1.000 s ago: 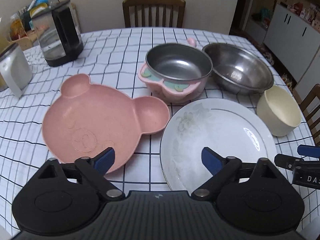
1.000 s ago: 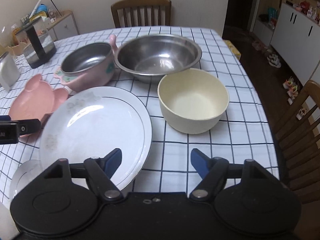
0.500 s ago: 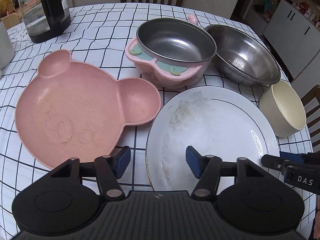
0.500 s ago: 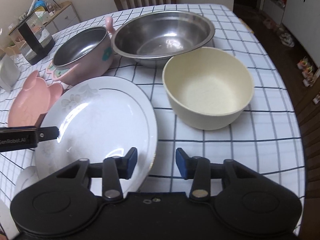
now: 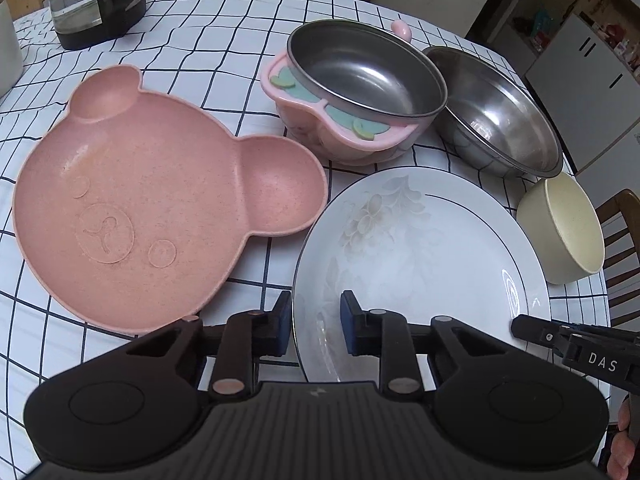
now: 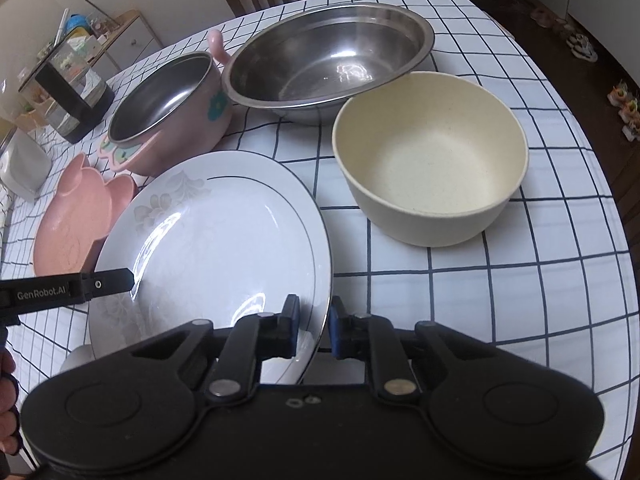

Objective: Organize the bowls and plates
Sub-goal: 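Lift the large white plate with both grippers and carry it toward the chair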

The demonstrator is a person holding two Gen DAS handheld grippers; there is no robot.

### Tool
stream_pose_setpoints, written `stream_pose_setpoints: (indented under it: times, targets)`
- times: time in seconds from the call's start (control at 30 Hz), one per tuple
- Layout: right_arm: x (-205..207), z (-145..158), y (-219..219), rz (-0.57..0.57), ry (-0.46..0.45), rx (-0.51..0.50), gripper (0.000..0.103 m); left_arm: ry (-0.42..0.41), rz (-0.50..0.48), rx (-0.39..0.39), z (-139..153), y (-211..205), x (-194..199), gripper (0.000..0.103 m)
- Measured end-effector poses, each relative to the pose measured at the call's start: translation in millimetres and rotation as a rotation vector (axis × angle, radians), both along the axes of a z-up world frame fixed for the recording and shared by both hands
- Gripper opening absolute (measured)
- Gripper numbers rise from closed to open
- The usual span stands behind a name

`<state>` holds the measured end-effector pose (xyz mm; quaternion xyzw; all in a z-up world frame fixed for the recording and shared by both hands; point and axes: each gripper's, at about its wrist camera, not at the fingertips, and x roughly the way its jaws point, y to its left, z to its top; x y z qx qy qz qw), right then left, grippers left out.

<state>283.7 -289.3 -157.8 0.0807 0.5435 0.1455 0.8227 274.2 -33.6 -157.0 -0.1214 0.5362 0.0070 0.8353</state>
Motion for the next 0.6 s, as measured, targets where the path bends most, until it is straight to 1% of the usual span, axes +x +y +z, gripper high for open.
stream_pose_setpoints:
  times: [0.17,0.27,0.4,0.6]
  targets:
    - [-0.2,0.3,-0.5,-0.015,0.004,0.006,0.014,-0.010,-0.010,0.042,0.4,-4.4,-1.5,0.019]
    - [-1.3,0.7,0.3,-0.024,0.003,0.001,0.014,-0.004,0.005,0.029,1.1,-2.3,-2.1,0.016]
    - [-3.7,2.3,-1.2,-0.025,-0.009,-0.007,0.014,-0.014,-0.001,0.041,4.3,-5.4,-5.4,0.016]
    - [-7.9,7.9,-5.9,-0.026,-0.019,-0.013,0.014,-0.027,-0.009,0.021,8.4,-7.5,-9.9,0.015]
